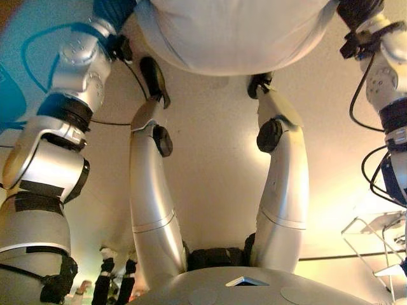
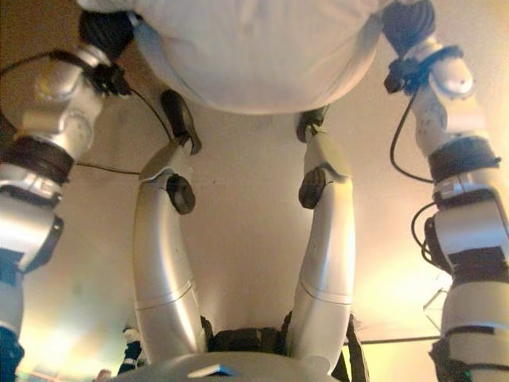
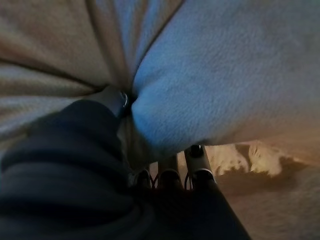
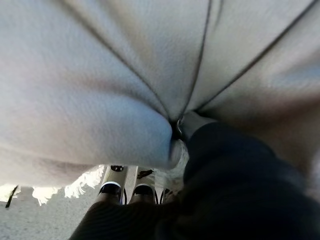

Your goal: Pick up the cushion and take it to the sofa

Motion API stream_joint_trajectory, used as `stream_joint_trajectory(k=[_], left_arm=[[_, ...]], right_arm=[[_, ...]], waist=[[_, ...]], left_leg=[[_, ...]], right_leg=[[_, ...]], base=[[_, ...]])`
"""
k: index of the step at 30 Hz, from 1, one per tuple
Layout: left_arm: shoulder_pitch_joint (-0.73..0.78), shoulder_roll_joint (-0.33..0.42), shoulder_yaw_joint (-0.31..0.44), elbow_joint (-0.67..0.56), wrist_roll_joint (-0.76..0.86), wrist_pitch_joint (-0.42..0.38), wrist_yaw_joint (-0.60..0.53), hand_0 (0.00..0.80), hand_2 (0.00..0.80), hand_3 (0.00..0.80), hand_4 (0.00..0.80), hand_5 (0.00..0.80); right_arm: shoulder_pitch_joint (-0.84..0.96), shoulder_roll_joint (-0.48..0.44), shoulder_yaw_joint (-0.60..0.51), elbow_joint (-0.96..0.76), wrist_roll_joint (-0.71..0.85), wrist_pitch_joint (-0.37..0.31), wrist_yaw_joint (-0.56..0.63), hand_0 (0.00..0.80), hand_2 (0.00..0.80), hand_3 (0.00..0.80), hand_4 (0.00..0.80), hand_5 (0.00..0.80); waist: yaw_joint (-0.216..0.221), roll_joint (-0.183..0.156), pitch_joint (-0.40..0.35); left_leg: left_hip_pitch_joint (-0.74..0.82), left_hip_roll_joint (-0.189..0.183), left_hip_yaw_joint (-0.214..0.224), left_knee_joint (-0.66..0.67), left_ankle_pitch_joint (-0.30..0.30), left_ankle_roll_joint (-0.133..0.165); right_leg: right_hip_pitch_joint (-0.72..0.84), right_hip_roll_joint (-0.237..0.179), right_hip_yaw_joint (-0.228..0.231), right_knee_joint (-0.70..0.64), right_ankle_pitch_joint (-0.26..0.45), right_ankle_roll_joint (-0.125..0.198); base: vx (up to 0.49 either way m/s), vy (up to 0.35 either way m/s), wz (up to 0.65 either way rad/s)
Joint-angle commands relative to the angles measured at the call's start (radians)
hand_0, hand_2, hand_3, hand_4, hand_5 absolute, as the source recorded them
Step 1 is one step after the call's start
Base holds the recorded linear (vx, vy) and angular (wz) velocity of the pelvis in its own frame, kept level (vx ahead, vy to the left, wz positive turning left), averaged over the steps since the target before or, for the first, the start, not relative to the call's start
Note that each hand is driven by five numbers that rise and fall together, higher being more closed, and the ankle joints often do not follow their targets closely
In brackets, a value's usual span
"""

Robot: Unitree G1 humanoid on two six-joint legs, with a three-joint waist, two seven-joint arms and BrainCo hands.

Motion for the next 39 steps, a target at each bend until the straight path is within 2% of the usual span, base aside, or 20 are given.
stream_joint_trajectory(k=[1, 6, 10, 18, 22, 23, 24, 29, 31, 33, 39], left_arm=[[0.094, -0.098, 0.069, -0.152, -0.017, -0.093, -0.102, 0.8, 0.8, 0.8, 0.8, 0.8], [0.24, -0.145, 0.12, -0.221, -0.014, -0.134, -0.125, 0.8, 0.8, 0.8, 0.8, 0.8], [0.351, -0.156, 0.14, -0.306, 0.017, -0.141, -0.132, 0.8, 0.8, 0.8, 0.8, 0.8], [0.547, -0.18, 0.219, -0.403, 0.04, -0.11, -0.181, 0.8, 0.8, 0.8, 0.8, 0.8], [0.608, -0.19, 0.252, -0.419, 0.024, -0.107, -0.196, 0.8, 0.8, 0.8, 0.8, 0.8], [0.621, -0.191, 0.263, -0.433, 0.01, -0.1, -0.195, 0.8, 0.8, 0.8, 0.8, 0.8], [0.639, -0.195, 0.274, -0.454, 0.021, -0.112, -0.187, 0.8, 0.8, 0.8, 0.8, 0.8], [0.824, -0.235, 0.347, -0.658, 0.146, -0.23, -0.113, 0.8, 0.8, 0.8, 0.8, 0.8], [0.865, -0.251, 0.37, -0.716, 0.159, -0.239, -0.086, 0.8, 0.8, 0.8, 0.8, 0.8], [0.914, -0.284, 0.404, -0.776, 0.163, -0.25, -0.083, 0.8, 0.8, 0.8, 0.8, 0.8], [0.981, -0.328, 0.405, -0.923, 0.184, -0.294, -0.025, 0.8, 0.8, 0.8, 0.8, 0.8]], right_arm=[[0.073, 0.034, -0.049, -0.173, -0.032, -0.086, 0.055, 0.8, 0.8, 0.8, 0.8, 0.8], [0.223, 0.064, -0.096, -0.247, -0.077, -0.111, 0.07, 0.8, 0.8, 0.8, 0.8, 0.8], [0.354, 0.091, -0.149, -0.321, -0.094, -0.133, 0.07, 0.8, 0.8, 0.8, 0.8, 0.8], [0.599, 0.164, -0.281, -0.415, -0.139, -0.152, 0.091, 0.8, 0.8, 0.8, 0.8, 0.8], [0.667, 0.197, -0.317, -0.449, -0.173, -0.152, 0.089, 0.8, 0.8, 0.8, 0.8, 0.8], [0.68, 0.205, -0.324, -0.472, -0.18, -0.148, 0.081, 0.8, 0.8, 0.8, 0.8, 0.8], [0.699, 0.217, -0.331, -0.496, -0.192, -0.162, 0.074, 0.8, 0.8, 0.8, 0.8, 0.8], [0.896, 0.304, -0.389, -0.696, -0.324, -0.241, 0.061, 0.8, 0.8, 0.8, 0.8, 0.8], [0.934, 0.321, -0.405, -0.768, -0.277, -0.224, 0.086, 0.8, 0.8, 0.8, 0.8, 0.8], [0.98, 0.368, -0.417, -0.839, -0.282, -0.247, 0.116, 0.8, 0.8, 0.8, 0.8, 0.8], [1.004, 0.398, -0.396, -1.022, -0.267, -0.278, 0.11, 0.8, 0.8, 0.8, 0.8, 0.8]], waist=[[0.008, 0.014, -0.007], [0.01, 0.008, -0.007], [0.012, -0.003, -0.007], [0.028, -0.03, -0.008], [0.029, -0.031, -0.054], [0.026, -0.032, -0.065], [0.025, -0.031, -0.079], [0.027, -0.016, -0.18], [0.028, -0.011, -0.211], [0.032, -0.004, -0.26], [0.051, 0.006, -0.381]], left_leg=[[0.086, 0.013, -0.037, -0.104, 0.044, -0.023], [0.283, 0.031, -0.002, -0.17, 0.055, -0.034], [0.471, 0.033, 0.026, -0.25, 0.054, -0.031], [0.816, 0.0, 0.087, -0.396, 0.033, -0.015], [0.915, -0.017, 0.103, -0.437, 0.015, -0.001], [0.926, -0.026, 0.11, -0.454, 0.038, 0.01], [0.949, -0.031, 0.111, -0.471, 0.037, 0.014], [1.145, -0.052, 0.132, -0.63, 0.049, 0.032], [1.203, -0.054, 0.134, -0.673, 0.054, 0.035], [1.285, -0.057, 0.133, -0.723, 0.057, 0.04], [1.444, -0.051, 0.137, -0.812, 0.064, 0.042]], right_leg=[[0.178, -0.022, -0.01, -0.075, -0.006, 0.109], [0.378, -0.03, -0.035, -0.167, 0.008, 0.116], [0.562, -0.033, -0.061, -0.273, 0.016, 0.122], [0.915, -0.041, -0.139, -0.431, 0.012, 0.134], [1.01, -0.031, -0.144, -0.467, 0.001, 0.133], [1.019, -0.033, -0.147, -0.482, 0.022, 0.126], [1.039, -0.032, -0.147, -0.492, 0.021, 0.129], [1.217, -0.019, -0.162, -0.601, 0.025, 0.137], [1.277, -0.011, -0.17, -0.634, 0.024, 0.136], [1.364, 0.0, -0.182, -0.679, 0.02, 0.132], [1.523, 0.02, -0.217, -0.764, 0.024, 0.122]], base=[[-0.019, 0.053, -0.07], [-0.006, 0.018, 0.0], [0.04, -0.023, 0.04], [0.06, -0.005, 0.07], [0.035, 0.041, 0.07], [-0.041, 0.057, 0.06], [-0.024, 0.065, 0.09], [0.127, 0.071, 0.06], [0.17, 0.036, 0.0], [0.227, 0.025, 0.07], [0.188, -0.004, 0.08]])
